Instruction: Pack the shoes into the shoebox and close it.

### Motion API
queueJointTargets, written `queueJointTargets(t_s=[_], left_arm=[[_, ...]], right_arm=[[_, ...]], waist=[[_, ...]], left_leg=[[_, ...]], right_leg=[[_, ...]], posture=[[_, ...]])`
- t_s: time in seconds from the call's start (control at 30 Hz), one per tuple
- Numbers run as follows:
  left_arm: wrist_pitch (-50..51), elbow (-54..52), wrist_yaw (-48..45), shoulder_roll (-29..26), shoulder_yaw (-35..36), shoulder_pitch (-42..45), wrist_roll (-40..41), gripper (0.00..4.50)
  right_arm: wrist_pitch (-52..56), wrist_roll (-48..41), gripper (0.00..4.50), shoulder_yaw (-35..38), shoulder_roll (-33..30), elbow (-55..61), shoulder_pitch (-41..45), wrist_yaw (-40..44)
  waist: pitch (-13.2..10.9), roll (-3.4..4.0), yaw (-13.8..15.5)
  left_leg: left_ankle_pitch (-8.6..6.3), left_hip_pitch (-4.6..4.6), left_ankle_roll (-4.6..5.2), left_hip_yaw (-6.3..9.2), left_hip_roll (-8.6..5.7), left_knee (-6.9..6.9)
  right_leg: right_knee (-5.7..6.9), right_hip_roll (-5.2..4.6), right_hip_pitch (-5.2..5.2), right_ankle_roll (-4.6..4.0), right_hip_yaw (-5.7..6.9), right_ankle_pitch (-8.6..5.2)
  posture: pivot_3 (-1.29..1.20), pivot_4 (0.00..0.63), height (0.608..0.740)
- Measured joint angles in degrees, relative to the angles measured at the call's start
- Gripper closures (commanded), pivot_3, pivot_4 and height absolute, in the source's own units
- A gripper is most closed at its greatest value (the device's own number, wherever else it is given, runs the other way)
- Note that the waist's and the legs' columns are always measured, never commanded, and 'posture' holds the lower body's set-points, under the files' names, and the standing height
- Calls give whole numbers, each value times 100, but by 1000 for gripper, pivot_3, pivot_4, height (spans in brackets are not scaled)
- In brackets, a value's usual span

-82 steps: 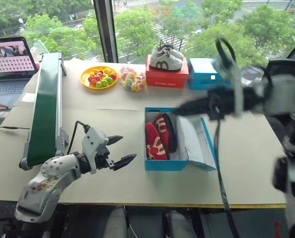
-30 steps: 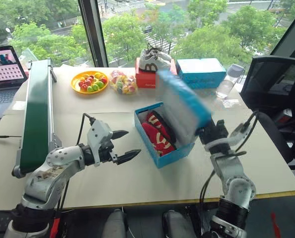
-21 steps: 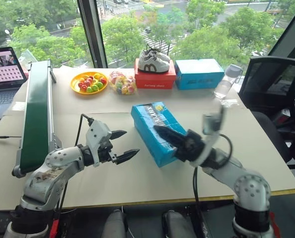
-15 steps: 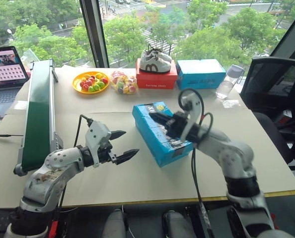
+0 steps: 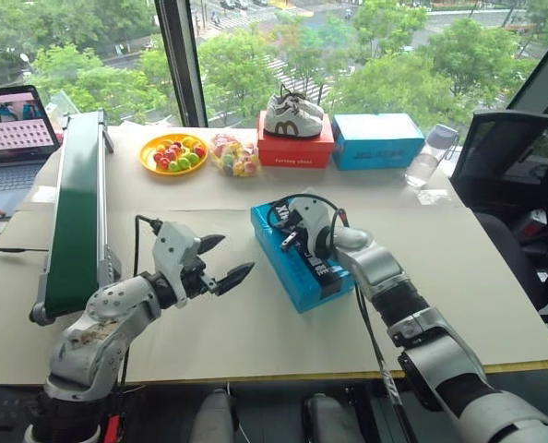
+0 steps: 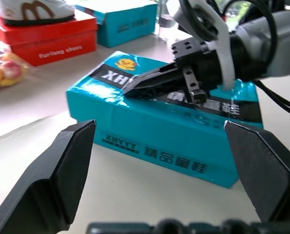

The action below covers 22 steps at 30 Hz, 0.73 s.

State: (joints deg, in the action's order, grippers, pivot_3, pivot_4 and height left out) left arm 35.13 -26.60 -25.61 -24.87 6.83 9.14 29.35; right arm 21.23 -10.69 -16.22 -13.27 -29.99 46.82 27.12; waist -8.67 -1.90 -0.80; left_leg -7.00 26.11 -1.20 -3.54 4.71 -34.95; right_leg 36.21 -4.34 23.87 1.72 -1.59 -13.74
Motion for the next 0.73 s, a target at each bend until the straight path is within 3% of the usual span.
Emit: queueJointTargets(t_s=[0.1,0.2,0.3,0.4,0.47,0.73], left_arm=[[-45,215,663,474,179,11,-185,0],[-331,456,1347,863,332,-12,-593,0],[-665,719,1960,1226,506,-102,-980,0],[-904,1033,2324,1345,625,-254,-1317,0],[-950,1192,2481,1506,721,-307,-1357,0],[-1148,1253,2639,1600,790,-311,-1437,0]], right_arm=[[318,-426,4365,716,174,60,-87,-145],[603,-1405,4365,2214,219,229,-97,-675],[263,-1631,4365,3364,-454,163,-58,-1350],[-421,-832,4365,3452,-1336,-244,-494,-1825],[-766,-110,4365,3054,-1665,-629,-961,-1984],[-876,134,4365,2927,-1441,-813,-1373,-2017]], waist=[[1,-3,14],[0,-3,48],[0,-3,152],[3,-8,155],[3,-9,113],[1,-5,-167]], left_leg=[[3,15,-1,-1,-1,-3],[11,42,7,-1,-3,-6],[32,53,42,-2,-10,-6],[29,72,42,-6,-14,2],[28,73,43,-10,-15,8],[28,15,44,-5,-32,-1]], right_leg=[[3,0,-17,19,0,26],[2,0,6,39,-1,39],[-11,-5,6,50,-2,29],[-23,-8,22,52,-6,17],[-20,-6,30,53,-17,15],[-8,6,4,73,-75,26]], posture=[[0,150,739],[0,150,739],[0,150,739],[0,150,739],[0,150,739],[0,150,739]])
